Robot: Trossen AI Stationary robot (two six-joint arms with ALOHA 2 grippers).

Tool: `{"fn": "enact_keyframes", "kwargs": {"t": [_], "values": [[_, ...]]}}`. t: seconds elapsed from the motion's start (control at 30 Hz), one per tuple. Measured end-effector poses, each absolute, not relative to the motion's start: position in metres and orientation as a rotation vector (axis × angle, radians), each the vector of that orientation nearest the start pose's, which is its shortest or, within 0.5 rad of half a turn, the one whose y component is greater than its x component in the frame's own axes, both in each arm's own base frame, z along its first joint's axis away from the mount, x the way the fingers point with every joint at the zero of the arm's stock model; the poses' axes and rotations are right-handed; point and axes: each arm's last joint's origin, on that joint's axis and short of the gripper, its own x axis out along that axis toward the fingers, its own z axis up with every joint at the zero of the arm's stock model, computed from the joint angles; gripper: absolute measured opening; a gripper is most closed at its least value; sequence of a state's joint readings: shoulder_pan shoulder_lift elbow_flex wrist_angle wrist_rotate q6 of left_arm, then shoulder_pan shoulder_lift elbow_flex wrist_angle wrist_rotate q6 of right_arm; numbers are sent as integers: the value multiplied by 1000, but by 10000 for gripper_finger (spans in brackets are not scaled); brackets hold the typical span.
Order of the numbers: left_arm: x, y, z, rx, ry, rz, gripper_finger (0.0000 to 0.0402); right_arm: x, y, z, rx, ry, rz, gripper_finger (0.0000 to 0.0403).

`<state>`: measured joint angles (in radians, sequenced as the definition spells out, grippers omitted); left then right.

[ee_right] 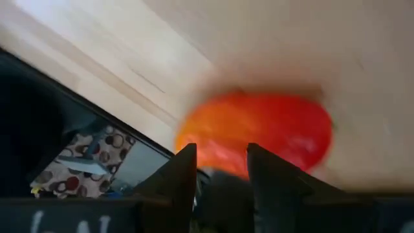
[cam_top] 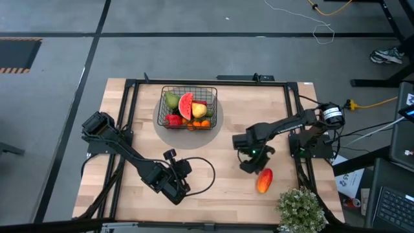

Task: Build produce basket
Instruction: Put the orange mango into the wire basket

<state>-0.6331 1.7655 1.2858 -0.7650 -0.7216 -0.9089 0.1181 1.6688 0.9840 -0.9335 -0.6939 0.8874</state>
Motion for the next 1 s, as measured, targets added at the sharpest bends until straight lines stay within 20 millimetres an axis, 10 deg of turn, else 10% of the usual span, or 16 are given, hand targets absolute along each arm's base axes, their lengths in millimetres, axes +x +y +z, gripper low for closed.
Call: {"fn": "enact_keyframes", "kwargs": {"t": [0.43,1.0], "values": [[291,-188,219,-64,789,494,14,249,74,202,894,2000,-464,138],[292,-188,219,-61,789,491,14,234,136,190,833,1889,-573,138]]}}
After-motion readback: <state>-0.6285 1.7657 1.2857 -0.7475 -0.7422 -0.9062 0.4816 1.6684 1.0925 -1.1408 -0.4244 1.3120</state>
